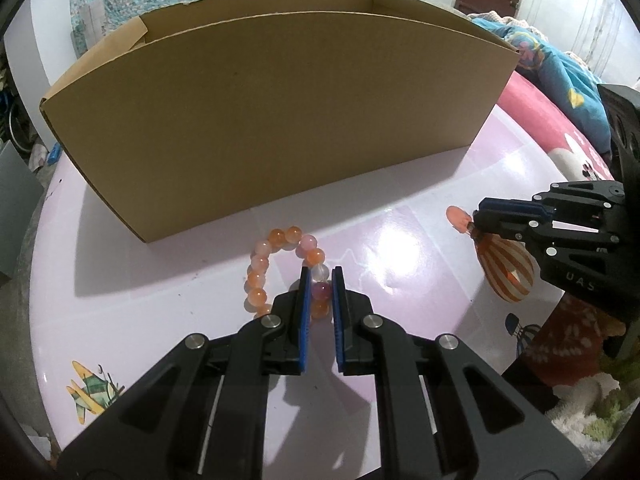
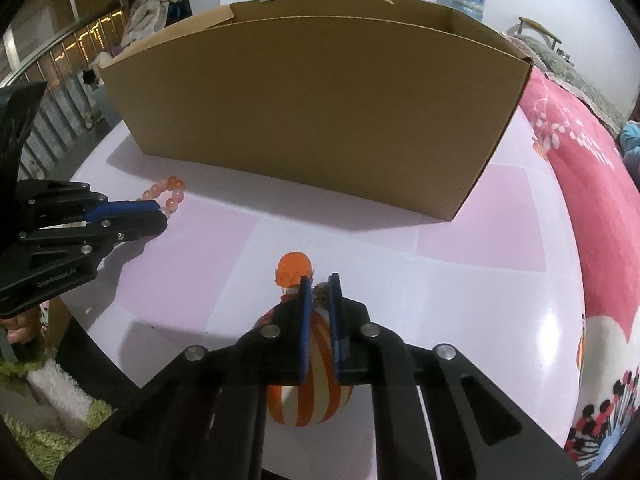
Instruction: Organize jewelry
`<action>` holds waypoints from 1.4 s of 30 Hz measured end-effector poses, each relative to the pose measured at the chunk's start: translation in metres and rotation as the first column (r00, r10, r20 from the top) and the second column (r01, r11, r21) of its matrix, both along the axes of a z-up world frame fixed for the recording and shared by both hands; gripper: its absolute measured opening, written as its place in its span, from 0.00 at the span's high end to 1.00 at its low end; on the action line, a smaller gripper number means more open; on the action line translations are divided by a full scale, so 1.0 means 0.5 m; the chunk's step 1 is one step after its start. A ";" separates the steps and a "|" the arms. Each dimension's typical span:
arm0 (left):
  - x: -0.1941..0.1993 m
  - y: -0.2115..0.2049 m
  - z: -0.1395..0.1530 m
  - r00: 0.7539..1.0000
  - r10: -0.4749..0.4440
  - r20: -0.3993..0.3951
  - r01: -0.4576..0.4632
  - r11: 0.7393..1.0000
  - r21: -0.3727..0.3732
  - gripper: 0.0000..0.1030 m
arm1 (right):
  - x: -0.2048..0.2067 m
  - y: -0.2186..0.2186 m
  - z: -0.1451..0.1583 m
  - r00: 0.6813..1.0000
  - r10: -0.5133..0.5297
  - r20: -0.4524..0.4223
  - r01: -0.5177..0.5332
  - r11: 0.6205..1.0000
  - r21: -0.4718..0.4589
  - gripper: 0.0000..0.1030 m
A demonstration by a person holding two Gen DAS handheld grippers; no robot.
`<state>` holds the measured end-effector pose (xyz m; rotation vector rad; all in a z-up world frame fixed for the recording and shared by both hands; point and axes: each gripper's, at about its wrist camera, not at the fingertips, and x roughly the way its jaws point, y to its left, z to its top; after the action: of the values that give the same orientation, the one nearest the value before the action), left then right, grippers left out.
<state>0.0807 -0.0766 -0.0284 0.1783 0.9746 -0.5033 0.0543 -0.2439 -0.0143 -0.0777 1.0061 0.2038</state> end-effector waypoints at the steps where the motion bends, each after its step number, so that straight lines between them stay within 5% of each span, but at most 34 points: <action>1: 0.000 0.001 0.000 1.000 -0.001 0.001 0.001 1.000 0.000 0.91 | 0.001 -0.004 0.000 1.000 -0.005 -0.002 0.005 1.000 0.013 0.93; 15: 0.000 0.004 0.005 1.000 0.004 0.003 -0.004 1.000 -0.006 0.91 | -0.014 -0.041 0.021 0.997 -0.072 0.022 0.070 0.995 0.077 0.94; 27: -0.023 0.035 0.066 0.997 0.011 0.076 -0.006 0.998 -0.070 0.91 | -0.034 -0.028 0.078 0.991 -0.088 0.100 0.077 0.991 0.110 0.94; 37: -0.049 0.075 0.194 0.987 0.007 0.163 0.030 0.974 -0.224 0.91 | -0.038 -0.023 0.186 0.971 -0.064 0.232 0.022 0.983 0.180 0.94; 42: -0.047 0.097 0.278 0.978 -0.006 0.210 0.078 0.938 -0.336 0.91 | -0.038 -0.016 0.248 0.948 -0.052 0.315 -0.021 0.974 0.225 0.94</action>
<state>0.0574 -0.0282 0.1104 -0.0630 0.6678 -0.6729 0.0352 -0.2520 0.1095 0.1026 0.6544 0.2800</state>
